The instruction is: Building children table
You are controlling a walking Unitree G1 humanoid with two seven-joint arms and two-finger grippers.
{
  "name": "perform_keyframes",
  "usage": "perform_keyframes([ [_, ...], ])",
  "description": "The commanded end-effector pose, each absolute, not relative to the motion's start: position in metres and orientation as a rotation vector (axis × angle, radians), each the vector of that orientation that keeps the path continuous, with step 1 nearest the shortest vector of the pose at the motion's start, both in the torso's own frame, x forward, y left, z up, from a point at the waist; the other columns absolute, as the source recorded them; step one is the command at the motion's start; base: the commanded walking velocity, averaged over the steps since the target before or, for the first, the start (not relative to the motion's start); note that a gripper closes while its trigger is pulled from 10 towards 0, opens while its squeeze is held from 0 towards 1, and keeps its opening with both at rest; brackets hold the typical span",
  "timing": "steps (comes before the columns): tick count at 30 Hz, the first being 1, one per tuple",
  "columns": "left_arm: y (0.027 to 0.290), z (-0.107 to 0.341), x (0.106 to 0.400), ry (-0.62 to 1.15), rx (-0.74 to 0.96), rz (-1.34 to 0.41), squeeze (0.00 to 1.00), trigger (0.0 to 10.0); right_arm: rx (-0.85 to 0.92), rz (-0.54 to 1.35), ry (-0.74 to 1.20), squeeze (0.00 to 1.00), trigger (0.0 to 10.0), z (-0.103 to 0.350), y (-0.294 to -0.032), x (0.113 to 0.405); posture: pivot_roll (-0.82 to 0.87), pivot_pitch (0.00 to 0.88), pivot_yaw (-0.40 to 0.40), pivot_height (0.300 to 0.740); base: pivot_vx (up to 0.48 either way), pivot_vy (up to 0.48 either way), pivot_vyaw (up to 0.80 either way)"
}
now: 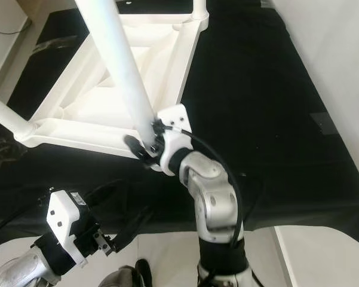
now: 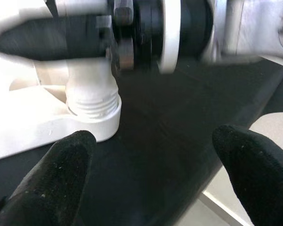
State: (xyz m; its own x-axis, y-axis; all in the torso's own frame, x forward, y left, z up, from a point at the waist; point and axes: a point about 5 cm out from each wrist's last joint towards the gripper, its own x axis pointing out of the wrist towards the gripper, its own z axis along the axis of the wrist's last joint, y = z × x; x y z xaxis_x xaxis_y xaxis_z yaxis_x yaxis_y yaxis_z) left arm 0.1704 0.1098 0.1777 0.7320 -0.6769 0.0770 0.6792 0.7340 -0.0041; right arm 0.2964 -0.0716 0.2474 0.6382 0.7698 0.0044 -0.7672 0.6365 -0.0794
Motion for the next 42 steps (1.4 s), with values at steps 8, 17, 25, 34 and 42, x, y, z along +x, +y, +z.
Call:
perform_keyframes([
  [8, 0.110, 0.171, 0.169, -0.036, -0.030, -0.738, 0.00, 10.0, -0.288, 1.378, -0.037, 0.00, 10.0, 0.248, -0.077, 0.306, -0.03, 0.284, 0.124, 0.740, 0.000, 0.000, 0.00],
  [17, 0.108, 0.171, 0.167, -0.037, -0.033, -0.737, 0.00, 10.0, -0.299, 1.389, -0.061, 0.00, 0.0, 0.266, -0.080, 0.327, -0.03, 0.286, 0.118, 0.740, 0.000, 0.000, 0.00],
  [25, 0.107, 0.171, 0.167, -0.038, -0.039, -0.736, 0.00, 10.0, -0.305, 1.428, -0.047, 0.00, 0.0, 0.264, -0.090, 0.329, -0.04, 0.295, 0.117, 0.740, 0.000, 0.000, 0.00],
  [34, 0.110, 0.171, 0.165, -0.035, -0.043, -0.738, 0.00, 10.0, -0.159, 0.290, 0.244, 0.00, 0.0, 0.183, -0.120, 0.297, -0.06, 0.320, 0.115, 0.740, 0.000, 0.000, 0.00],
  [42, 0.113, 0.170, 0.168, -0.024, -0.036, -0.757, 0.00, 10.0, -0.120, 0.489, 0.186, 0.00, 0.0, 0.189, -0.080, 0.283, -0.06, 0.300, 0.137, 0.740, 0.000, 0.000, 0.00],
])
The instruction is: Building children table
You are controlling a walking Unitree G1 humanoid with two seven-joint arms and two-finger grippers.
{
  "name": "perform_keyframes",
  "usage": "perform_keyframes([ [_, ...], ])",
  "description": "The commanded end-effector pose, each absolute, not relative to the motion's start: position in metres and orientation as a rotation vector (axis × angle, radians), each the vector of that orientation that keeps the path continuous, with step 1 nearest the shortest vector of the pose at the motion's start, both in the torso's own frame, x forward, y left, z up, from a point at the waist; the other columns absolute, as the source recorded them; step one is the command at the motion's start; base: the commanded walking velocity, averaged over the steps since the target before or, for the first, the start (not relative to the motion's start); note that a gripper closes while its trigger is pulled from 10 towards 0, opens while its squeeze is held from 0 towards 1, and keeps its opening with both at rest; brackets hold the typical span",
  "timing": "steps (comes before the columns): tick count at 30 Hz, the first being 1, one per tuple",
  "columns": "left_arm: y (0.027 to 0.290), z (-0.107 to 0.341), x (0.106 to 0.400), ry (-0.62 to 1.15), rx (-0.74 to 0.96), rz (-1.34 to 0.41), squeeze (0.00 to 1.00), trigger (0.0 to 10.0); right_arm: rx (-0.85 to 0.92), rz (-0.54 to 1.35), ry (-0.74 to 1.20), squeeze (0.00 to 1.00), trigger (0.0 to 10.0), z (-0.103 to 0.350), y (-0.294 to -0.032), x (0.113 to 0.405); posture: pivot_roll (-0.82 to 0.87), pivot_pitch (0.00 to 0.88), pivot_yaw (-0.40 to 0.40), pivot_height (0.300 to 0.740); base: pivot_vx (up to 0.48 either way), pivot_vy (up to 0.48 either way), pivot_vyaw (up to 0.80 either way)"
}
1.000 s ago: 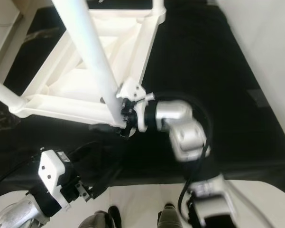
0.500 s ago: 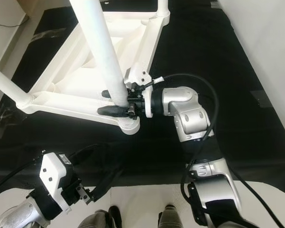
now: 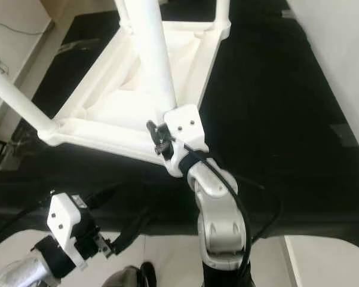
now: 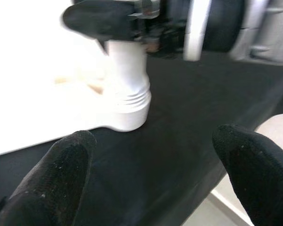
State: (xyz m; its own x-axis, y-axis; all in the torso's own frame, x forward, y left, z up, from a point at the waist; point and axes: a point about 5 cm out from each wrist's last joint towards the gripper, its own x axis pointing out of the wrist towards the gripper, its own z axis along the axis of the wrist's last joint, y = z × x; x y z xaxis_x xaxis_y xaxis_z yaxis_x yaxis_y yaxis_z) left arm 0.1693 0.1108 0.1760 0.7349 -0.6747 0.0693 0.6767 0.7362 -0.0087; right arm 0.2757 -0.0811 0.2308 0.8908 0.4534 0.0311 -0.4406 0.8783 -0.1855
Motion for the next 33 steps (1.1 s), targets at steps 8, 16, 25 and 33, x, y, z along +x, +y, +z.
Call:
perform_keyframes([
  [8, 0.113, 0.170, 0.170, -0.031, -0.033, -0.744, 0.00, 10.0, -0.069, 0.574, 0.117, 0.35, 10.0, 0.208, -0.070, 0.288, -0.06, 0.289, 0.133, 0.740, 0.000, 0.000, 0.00],
  [16, 0.110, 0.170, 0.171, -0.036, -0.036, -0.746, 0.00, 10.0, -0.129, 1.173, -0.077, 1.00, 10.0, 0.242, -0.065, 0.284, -0.05, 0.274, 0.127, 0.740, 0.000, 0.000, 0.00],
  [25, 0.108, 0.171, 0.168, -0.040, -0.039, -0.742, 0.00, 10.0, -0.267, 1.424, -0.026, 0.00, 10.0, 0.244, -0.080, 0.308, -0.03, 0.286, 0.110, 0.740, 0.000, 0.000, 0.00],
  [33, 0.108, 0.172, 0.166, -0.039, -0.042, -0.738, 0.00, 10.0, -0.255, 1.478, -0.023, 0.00, 0.0, 0.245, -0.082, 0.314, -0.03, 0.295, 0.107, 0.740, 0.000, 0.000, 0.00],
])
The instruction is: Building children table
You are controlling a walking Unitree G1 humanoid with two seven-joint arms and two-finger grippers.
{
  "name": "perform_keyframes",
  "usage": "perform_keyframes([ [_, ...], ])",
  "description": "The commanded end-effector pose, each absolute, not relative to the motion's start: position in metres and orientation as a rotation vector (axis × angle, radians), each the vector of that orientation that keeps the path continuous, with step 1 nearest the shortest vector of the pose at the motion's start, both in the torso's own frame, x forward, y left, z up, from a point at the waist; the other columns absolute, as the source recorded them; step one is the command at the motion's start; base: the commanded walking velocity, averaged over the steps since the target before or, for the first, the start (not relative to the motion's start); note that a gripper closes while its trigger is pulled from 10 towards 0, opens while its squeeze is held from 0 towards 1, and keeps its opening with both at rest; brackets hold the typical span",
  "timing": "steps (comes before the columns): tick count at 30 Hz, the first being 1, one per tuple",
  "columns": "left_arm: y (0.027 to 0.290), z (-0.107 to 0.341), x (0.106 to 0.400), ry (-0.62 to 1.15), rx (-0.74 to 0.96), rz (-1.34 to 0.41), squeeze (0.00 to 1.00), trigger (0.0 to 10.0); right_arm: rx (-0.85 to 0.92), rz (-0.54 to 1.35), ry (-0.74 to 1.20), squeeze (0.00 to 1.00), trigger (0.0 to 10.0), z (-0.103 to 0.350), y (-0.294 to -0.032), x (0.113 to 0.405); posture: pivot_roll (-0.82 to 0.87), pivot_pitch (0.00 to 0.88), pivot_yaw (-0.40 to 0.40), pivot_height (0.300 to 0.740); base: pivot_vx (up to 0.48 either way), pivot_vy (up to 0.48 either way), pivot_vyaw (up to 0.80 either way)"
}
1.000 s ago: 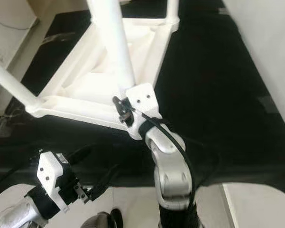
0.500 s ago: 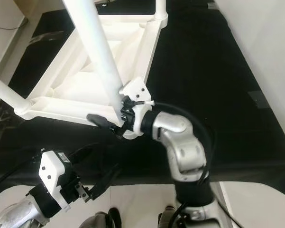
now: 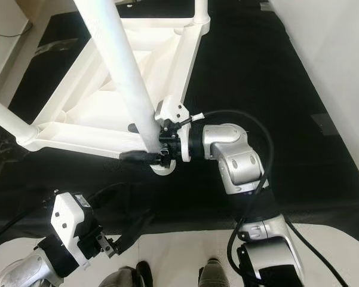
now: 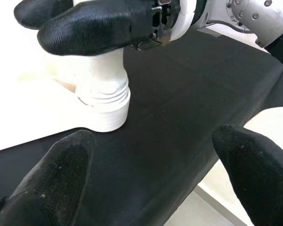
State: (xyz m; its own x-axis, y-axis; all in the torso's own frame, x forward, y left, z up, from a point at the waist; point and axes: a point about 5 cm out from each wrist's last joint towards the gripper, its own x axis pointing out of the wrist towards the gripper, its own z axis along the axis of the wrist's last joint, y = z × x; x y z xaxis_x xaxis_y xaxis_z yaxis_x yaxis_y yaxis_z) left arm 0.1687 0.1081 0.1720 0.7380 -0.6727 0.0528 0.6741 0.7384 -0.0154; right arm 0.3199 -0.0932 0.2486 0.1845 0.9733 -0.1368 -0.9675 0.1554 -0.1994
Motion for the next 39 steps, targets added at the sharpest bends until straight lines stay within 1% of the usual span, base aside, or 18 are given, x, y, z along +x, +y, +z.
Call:
perform_keyframes([
  [1, 0.108, 0.172, 0.165, -0.039, -0.043, -0.737, 0.00, 10.0, -0.255, 1.484, -0.022, 0.00, 0.0, 0.244, -0.083, 0.314, -0.03, 0.295, 0.107, 0.740, 0.000, 0.000, 0.00],
  [8, 0.107, 0.172, 0.165, -0.037, -0.048, -0.740, 0.00, 10.0, -0.289, 1.422, -0.006, 0.00, 0.0, 0.240, -0.100, 0.319, -0.03, 0.306, 0.109, 0.740, 0.000, 0.000, 0.00],
  [13, 0.108, 0.171, 0.164, -0.036, -0.048, -0.738, 0.00, 10.0, -0.268, 1.175, 0.053, 0.00, 0.0, 0.224, -0.115, 0.314, -0.04, 0.310, 0.104, 0.740, 0.000, 0.000, 0.00],
  [14, 0.109, 0.171, 0.164, -0.035, -0.046, -0.737, 0.00, 10.0, -0.292, 1.025, 0.115, 0.00, 0.0, 0.211, -0.117, 0.311, -0.04, 0.308, 0.103, 0.740, 0.000, 0.000, 0.00],
  [15, 0.109, 0.171, 0.164, -0.035, -0.046, -0.737, 0.00, 10.0, -0.292, 1.025, 0.115, 0.00, 0.0, 0.211, -0.117, 0.311, -0.04, 0.308, 0.103, 0.740, 0.000, 0.000, 0.00],
  [16, 0.111, 0.171, 0.164, -0.031, -0.041, -0.734, 0.00, 10.0, -0.204, 0.582, 0.174, 0.00, 0.0, 0.204, -0.126, 0.314, -0.04, 0.310, 0.116, 0.740, 0.000, 0.000, 0.00],
  [17, 0.111, 0.171, 0.164, -0.031, -0.041, -0.734, 0.00, 10.0, -0.204, 0.582, 0.174, 0.00, 0.0, 0.204, -0.126, 0.314, -0.04, 0.310, 0.116, 0.740, 0.000, 0.000, 0.00],
  [18, 0.113, 0.171, 0.164, -0.029, -0.037, -0.732, 0.00, 10.0, -0.192, 0.402, 0.226, 0.00, 0.0, 0.192, -0.124, 0.297, -0.05, 0.307, 0.120, 0.740, 0.000, 0.000, 0.00],
  [19, 0.114, 0.171, 0.166, -0.028, -0.034, -0.730, 0.00, 10.0, -0.181, 0.304, 0.251, 0.00, 0.0, 0.186, -0.123, 0.284, -0.04, 0.307, 0.127, 0.740, 0.000, 0.000, 0.00],
  [24, 0.114, 0.170, 0.167, -0.026, -0.028, -0.734, 0.00, 10.0, -0.148, 0.367, 0.243, 0.00, 0.0, 0.184, -0.109, 0.283, -0.03, 0.295, 0.127, 0.740, 0.000, 0.000, 0.00],
  [26, 0.115, 0.169, 0.168, -0.028, -0.022, -0.731, 0.00, 10.0, -0.123, 0.397, 0.209, 0.00, 0.0, 0.192, -0.103, 0.298, -0.04, 0.285, 0.118, 0.740, 0.000, 0.000, 0.00],
  [29, 0.115, 0.169, 0.168, -0.029, -0.020, -0.728, 0.00, 10.0, -0.117, 0.406, 0.197, 0.00, 0.0, 0.196, -0.101, 0.301, -0.04, 0.285, 0.118, 0.740, 0.000, 0.000, 0.00],
  [30, 0.115, 0.170, 0.169, -0.032, -0.019, -0.722, 0.00, 10.0, -0.079, 0.478, 0.176, 0.27, 10.0, 0.200, -0.095, 0.303, -0.04, 0.284, 0.115, 0.740, 0.000, 0.000, 0.00],
  [31, 0.115, 0.170, 0.169, -0.032, -0.019, -0.722, 0.00, 10.0, -0.079, 0.478, 0.176, 0.27, 10.0, 0.200, -0.095, 0.303, -0.04, 0.284, 0.115, 0.740, 0.000, 0.000, 0.00],
  [32, 0.115, 0.170, 0.169, -0.035, -0.020, -0.717, 0.00, 10.0, -0.039, 0.572, 0.133, 1.00, 10.0, 0.208, -0.088, 0.304, -0.03, 0.282, 0.115, 0.740, 0.000, 0.000, 0.00],
  [35, 0.114, 0.170, 0.170, -0.037, -0.020, -0.714, 0.00, 10.0, 0.027, 0.792, 0.023, 1.00, 10.0, 0.227, -0.078, 0.306, -0.03, 0.277, 0.114, 0.740, 0.000, 0.000, 0.00],
  [38, 0.113, 0.170, 0.170, -0.036, -0.022, -0.716, 0.00, 10.0, -0.043, 0.966, -0.064, 1.00, 10.0, 0.245, -0.078, 0.302, -0.03, 0.274, 0.114, 0.740, 0.000, 0.000, 0.00],
  [39, 0.113, 0.170, 0.170, -0.036, -0.022, -0.716, 0.00, 10.0, -0.073, 1.015, -0.071, 0.79, 10.0, 0.249, -0.079, 0.301, -0.03, 0.273, 0.115, 0.740, 0.000, 0.000, 0.00],
])
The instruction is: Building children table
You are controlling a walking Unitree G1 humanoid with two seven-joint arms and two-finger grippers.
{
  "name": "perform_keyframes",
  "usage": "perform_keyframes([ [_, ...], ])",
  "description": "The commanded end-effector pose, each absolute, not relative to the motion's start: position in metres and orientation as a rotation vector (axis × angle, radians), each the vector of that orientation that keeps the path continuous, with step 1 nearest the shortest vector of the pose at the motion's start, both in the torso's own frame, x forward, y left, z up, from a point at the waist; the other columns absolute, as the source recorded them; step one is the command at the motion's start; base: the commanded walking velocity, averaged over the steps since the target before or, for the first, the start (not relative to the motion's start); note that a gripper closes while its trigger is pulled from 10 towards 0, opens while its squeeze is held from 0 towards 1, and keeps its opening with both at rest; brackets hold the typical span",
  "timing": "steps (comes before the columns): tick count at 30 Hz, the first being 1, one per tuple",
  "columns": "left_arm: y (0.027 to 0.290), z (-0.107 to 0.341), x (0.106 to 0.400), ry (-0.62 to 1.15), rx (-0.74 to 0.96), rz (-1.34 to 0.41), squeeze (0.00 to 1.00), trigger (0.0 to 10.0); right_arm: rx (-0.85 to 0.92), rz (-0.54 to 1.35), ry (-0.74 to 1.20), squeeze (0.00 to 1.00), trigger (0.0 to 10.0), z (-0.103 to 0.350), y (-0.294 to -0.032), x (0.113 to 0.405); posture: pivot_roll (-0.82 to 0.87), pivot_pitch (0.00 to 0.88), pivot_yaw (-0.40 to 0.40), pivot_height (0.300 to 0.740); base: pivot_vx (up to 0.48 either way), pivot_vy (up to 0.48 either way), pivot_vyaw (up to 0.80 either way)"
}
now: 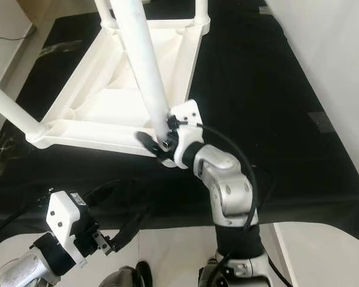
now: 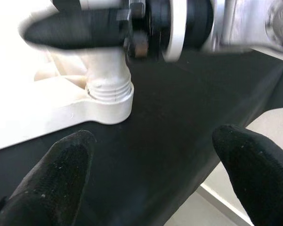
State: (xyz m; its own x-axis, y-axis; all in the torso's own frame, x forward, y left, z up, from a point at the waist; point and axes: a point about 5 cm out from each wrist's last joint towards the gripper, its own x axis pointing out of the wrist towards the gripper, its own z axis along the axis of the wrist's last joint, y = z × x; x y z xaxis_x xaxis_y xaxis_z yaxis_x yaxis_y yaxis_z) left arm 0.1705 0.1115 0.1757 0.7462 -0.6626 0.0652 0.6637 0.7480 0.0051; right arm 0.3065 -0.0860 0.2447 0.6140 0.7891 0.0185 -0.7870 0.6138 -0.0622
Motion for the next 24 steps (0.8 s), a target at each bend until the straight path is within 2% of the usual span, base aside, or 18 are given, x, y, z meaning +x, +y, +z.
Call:
perform_keyframes([
  [1, 0.113, 0.170, 0.170, -0.036, -0.022, -0.716, 0.00, 10.0, -0.073, 1.015, -0.071, 0.79, 10.0, 0.249, -0.079, 0.301, -0.03, 0.273, 0.115, 0.740, 0.000, 0.000, 0.00],
  [2, 0.113, 0.169, 0.170, -0.036, -0.023, -0.717, 0.00, 10.0, -0.135, 1.093, -0.088, 0.00, 10.0, 0.252, -0.082, 0.300, -0.03, 0.270, 0.116, 0.740, 0.000, 0.000, 0.00],
  [6, 0.111, 0.169, 0.169, -0.036, -0.025, -0.721, 0.00, 10.0, -0.290, 1.314, -0.083, 0.00, 10.0, 0.262, -0.094, 0.313, -0.02, 0.262, 0.115, 0.740, 0.000, 0.000, 0.00],
  [9, 0.111, 0.169, 0.169, -0.035, -0.025, -0.721, 0.00, 10.0, -0.305, 1.341, -0.083, 0.00, 10.0, 0.264, -0.095, 0.314, -0.02, 0.262, 0.115, 0.740, 0.000, 0.000, 0.00],
  [10, 0.111, 0.169, 0.168, -0.035, -0.025, -0.721, 0.00, 10.0, -0.309, 1.392, -0.081, 0.00, 6.5, 0.267, -0.096, 0.317, -0.02, 0.260, 0.113, 0.740, 0.000, 0.000, 0.00],
  [14, 0.110, 0.169, 0.168, -0.034, -0.026, -0.721, 0.00, 10.0, -0.310, 1.427, -0.080, 0.00, 6.5, 0.270, -0.097, 0.319, -0.02, 0.260, 0.113, 0.740, 0.000, 0.000, 0.00],
  [15, 0.110, 0.169, 0.167, -0.034, -0.027, -0.721, 0.00, 10.0, -0.312, 1.462, -0.077, 0.00, 0.0, 0.272, -0.099, 0.322, -0.02, 0.267, 0.111, 0.740, 0.000, 0.000, 0.00],
  [19, 0.109, 0.169, 0.166, -0.034, -0.031, -0.720, 0.00, 10.0, -0.314, 1.496, -0.068, 0.00, 0.0, 0.273, -0.103, 0.325, -0.02, 0.271, 0.112, 0.740, 0.000, 0.000, 0.00],
  [24, 0.109, 0.170, 0.164, -0.035, -0.040, -0.720, 0.00, 10.0, -0.303, 1.421, -0.038, 0.00, 0.0, 0.259, -0.118, 0.321, -0.03, 0.287, 0.112, 0.740, 0.000, 0.000, 0.00],
])
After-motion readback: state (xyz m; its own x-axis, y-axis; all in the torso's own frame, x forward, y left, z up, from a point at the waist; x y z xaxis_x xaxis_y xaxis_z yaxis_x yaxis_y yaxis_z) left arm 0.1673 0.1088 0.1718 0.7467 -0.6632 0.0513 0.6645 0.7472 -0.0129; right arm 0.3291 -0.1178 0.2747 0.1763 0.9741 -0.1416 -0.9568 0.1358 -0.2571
